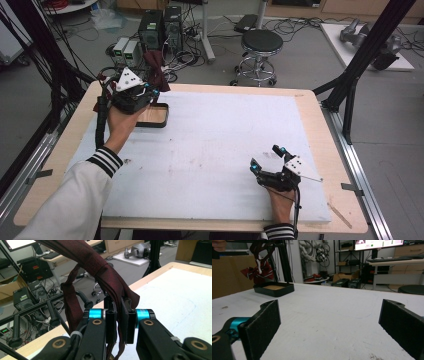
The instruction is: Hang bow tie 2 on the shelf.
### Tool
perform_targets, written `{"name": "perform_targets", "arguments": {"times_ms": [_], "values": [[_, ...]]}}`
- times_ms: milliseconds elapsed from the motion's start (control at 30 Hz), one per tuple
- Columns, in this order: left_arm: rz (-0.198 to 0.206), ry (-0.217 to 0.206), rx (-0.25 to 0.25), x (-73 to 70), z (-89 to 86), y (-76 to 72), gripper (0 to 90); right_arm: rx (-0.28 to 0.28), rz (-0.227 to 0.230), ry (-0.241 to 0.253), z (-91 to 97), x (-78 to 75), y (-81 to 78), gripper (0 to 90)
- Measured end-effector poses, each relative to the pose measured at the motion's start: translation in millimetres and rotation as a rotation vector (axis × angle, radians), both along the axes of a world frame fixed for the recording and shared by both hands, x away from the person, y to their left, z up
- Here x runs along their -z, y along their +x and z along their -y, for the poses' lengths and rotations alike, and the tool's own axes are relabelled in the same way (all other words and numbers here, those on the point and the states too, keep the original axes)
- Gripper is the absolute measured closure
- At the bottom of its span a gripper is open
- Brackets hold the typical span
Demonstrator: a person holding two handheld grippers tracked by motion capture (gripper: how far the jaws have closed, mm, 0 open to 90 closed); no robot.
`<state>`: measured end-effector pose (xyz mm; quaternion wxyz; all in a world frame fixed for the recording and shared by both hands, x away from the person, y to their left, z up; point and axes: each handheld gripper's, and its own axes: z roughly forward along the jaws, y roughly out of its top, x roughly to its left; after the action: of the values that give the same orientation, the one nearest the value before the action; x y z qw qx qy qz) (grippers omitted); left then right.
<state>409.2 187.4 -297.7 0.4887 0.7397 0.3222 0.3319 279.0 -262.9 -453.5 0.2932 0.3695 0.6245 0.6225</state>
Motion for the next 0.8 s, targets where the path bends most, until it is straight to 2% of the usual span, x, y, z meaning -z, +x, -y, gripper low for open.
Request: {"name": "perform_targets", "arguments": {"times_ms": [333,800], "values": [[-0.014,-0.002,-0.006,7.9,3.1,9.3,84.0,0.0,-0.013,0.005,-0.7,-0.1,-1.0,3.0],[-0.038,0.001,0.009,16.5,9.8,16.2,84.0,0.001,-0.002,0.005,0.0,0.1,-0.1,3.0]]}}
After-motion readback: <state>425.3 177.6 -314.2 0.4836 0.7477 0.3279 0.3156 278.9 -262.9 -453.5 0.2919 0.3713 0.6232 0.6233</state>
